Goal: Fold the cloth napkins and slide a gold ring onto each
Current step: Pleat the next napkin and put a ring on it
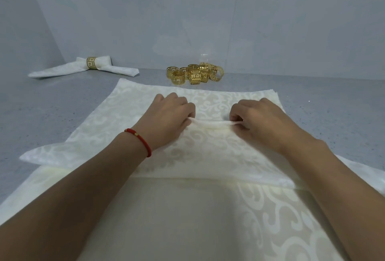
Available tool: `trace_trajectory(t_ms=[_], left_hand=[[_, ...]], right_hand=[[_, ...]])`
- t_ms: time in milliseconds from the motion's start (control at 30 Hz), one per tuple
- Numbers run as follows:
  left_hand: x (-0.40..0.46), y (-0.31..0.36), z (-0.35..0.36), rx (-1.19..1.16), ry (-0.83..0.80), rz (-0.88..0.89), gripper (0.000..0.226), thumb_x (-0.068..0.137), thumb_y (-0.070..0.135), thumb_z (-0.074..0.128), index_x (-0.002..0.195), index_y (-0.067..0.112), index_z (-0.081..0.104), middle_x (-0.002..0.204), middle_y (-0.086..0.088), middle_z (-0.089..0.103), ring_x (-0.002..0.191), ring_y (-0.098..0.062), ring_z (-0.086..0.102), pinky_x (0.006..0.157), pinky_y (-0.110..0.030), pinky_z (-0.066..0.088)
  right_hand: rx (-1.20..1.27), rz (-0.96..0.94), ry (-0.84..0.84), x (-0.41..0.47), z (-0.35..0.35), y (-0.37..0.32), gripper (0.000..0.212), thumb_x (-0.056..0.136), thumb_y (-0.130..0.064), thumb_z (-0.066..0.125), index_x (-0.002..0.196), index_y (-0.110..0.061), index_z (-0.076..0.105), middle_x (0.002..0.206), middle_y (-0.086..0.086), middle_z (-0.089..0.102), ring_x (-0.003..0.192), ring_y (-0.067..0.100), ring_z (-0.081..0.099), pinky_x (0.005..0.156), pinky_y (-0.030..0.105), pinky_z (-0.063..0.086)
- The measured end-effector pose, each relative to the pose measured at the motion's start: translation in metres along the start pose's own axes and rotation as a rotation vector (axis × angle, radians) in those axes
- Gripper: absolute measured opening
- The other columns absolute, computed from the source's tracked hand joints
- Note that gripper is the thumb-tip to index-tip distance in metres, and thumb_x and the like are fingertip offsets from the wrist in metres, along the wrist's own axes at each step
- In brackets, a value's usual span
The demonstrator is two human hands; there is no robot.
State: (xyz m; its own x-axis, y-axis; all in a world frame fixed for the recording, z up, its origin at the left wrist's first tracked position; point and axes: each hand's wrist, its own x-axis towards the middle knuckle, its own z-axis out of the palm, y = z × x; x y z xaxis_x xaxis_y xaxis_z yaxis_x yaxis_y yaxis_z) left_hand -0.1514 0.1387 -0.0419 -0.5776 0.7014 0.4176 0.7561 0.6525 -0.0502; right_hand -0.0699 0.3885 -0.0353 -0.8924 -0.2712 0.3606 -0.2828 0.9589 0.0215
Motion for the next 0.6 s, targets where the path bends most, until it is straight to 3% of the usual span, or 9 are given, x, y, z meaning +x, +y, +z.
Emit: trace_trajectory(t_ms=[100, 200, 300, 367, 433, 533, 600], left_hand=[[0.000, 0.003, 0.000, 0.065, 0.031, 0.080, 0.028, 0.076, 0.002, 0.071, 0.086, 0.024, 0.058, 0.080, 0.007, 0.056, 0.076, -0.021, 0.052, 0.066, -0.034, 0.032], [0.001, 0.006, -0.005, 0.078, -0.050, 0.121, 0.031, 0.077, -0.001, 0.068, 0.091, 0.026, 0.063, 0.087, 0.009, 0.058, 0.082, -0.019, 0.055, 0.070, -0.031, 0.030], [-0.006, 0.006, -0.011, -0.102, -0.155, 0.000, 0.025, 0.093, 0.012, 0.052, 0.105, 0.024, 0.070, 0.101, 0.006, 0.065, 0.093, -0.018, 0.059, 0.082, -0.036, 0.045], [-0.009, 0.007, -0.011, -0.212, -0.087, -0.094, 0.026, 0.097, 0.015, 0.050, 0.112, 0.021, 0.072, 0.096, 0.002, 0.071, 0.088, -0.016, 0.061, 0.084, -0.035, 0.049], [-0.009, 0.006, -0.007, -0.233, -0.031, -0.164, 0.026, 0.097, 0.015, 0.056, 0.118, 0.017, 0.070, 0.091, 0.002, 0.069, 0.081, -0.014, 0.056, 0.080, -0.030, 0.046], [-0.008, 0.006, -0.007, -0.226, -0.121, -0.188, 0.013, 0.095, 0.018, 0.060, 0.101, 0.013, 0.071, 0.099, -0.009, 0.064, 0.089, -0.025, 0.058, 0.086, -0.039, 0.048], [-0.009, 0.009, -0.009, -0.224, -0.128, -0.195, 0.009, 0.095, 0.019, 0.062, 0.093, 0.014, 0.070, 0.098, -0.009, 0.064, 0.095, -0.027, 0.055, 0.087, -0.037, 0.045]], right_hand=[[-0.059, -0.042, -0.041, 0.002, -0.002, -0.001, 0.025, 0.076, -0.001, 0.067, 0.090, -0.021, 0.060, 0.086, -0.005, 0.056, 0.076, 0.020, 0.047, 0.069, 0.034, 0.032], [-0.026, 0.004, -0.173, -0.001, -0.009, -0.003, 0.022, 0.086, -0.014, 0.063, 0.101, -0.029, 0.059, 0.096, -0.012, 0.055, 0.087, 0.014, 0.047, 0.080, 0.032, 0.033], [0.106, 0.088, -0.167, -0.011, -0.014, -0.004, 0.015, 0.093, -0.026, 0.058, 0.107, -0.031, 0.060, 0.094, -0.013, 0.060, 0.089, 0.016, 0.058, 0.080, 0.033, 0.042], [0.138, 0.099, -0.095, -0.016, -0.009, -0.003, 0.018, 0.100, -0.029, 0.056, 0.116, -0.028, 0.064, 0.089, -0.012, 0.058, 0.087, 0.018, 0.059, 0.073, 0.034, 0.043], [0.128, 0.104, -0.123, -0.016, -0.003, 0.000, 0.024, 0.101, -0.032, 0.056, 0.120, -0.026, 0.069, 0.093, -0.008, 0.055, 0.091, 0.020, 0.058, 0.077, 0.039, 0.049], [0.121, 0.120, -0.127, -0.014, -0.006, 0.001, 0.021, 0.099, -0.029, 0.061, 0.115, -0.021, 0.072, 0.103, -0.004, 0.058, 0.099, 0.023, 0.059, 0.084, 0.042, 0.050], [0.110, 0.104, -0.092, -0.014, -0.009, -0.002, 0.013, 0.098, -0.024, 0.061, 0.108, -0.019, 0.068, 0.104, -0.004, 0.063, 0.098, 0.023, 0.059, 0.084, 0.040, 0.047]])
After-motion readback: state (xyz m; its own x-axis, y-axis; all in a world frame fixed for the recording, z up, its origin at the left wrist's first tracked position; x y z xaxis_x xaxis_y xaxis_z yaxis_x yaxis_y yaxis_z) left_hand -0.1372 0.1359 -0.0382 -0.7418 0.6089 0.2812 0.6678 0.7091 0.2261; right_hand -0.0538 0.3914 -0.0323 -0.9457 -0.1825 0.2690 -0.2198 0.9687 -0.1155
